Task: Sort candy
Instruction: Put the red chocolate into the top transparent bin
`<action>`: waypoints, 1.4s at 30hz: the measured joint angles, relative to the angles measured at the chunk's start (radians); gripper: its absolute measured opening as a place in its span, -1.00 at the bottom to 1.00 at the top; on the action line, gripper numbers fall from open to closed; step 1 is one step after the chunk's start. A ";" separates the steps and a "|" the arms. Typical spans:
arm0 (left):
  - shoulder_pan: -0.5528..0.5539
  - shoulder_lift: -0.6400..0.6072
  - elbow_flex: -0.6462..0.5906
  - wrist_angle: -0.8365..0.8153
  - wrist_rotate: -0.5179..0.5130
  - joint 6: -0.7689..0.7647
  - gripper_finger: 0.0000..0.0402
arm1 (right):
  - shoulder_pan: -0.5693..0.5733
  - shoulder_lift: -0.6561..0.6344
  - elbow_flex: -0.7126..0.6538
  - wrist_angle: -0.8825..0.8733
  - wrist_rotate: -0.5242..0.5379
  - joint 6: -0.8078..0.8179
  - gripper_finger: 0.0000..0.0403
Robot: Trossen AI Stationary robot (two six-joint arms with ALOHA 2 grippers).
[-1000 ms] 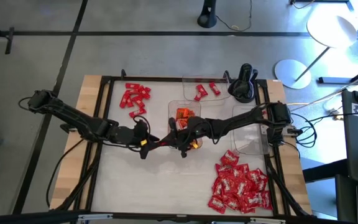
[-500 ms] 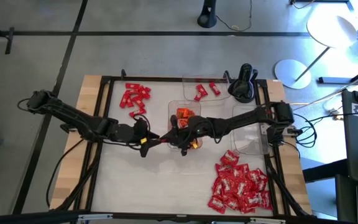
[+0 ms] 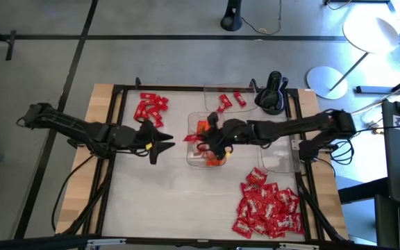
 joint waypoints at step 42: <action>0.076 0.010 -0.078 -0.093 -0.110 -0.125 0.26 | -0.359 -0.134 0.000 -0.401 0.175 0.466 -0.87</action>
